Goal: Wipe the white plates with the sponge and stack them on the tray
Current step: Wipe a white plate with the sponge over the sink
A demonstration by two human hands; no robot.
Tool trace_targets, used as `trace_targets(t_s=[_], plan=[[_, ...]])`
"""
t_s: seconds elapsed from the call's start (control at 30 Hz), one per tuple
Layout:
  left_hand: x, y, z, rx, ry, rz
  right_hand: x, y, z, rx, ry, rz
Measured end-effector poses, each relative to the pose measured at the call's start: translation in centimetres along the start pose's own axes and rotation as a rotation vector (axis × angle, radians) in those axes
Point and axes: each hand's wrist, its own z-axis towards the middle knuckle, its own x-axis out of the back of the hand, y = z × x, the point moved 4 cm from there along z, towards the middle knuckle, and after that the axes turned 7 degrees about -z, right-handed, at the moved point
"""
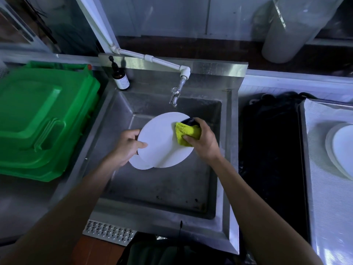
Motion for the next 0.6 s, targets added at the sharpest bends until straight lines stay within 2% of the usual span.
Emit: trace_targets(t_s=[0.2,0.37,0.47,0.6], plan=[[-0.3,1.2,2.0,-0.148,-0.106,0.269,0.3,-1.1,0.6,0.059,0.006,-0.117],[-1.8,2.1,2.4,-0.243,-0.195,0.484,-0.6,-2.6,0.2,0.284,0.051,-0.341],[-2.7,2.2,2.3,-0.306,-0.176,0.601,-1.2,-3.0,-0.1,0.357,0.116,-0.464],[-3.4,2.1,1.9,-0.309,-0.131,0.691,-1.4,-3.0,-0.7,0.337,0.146,-0.543]])
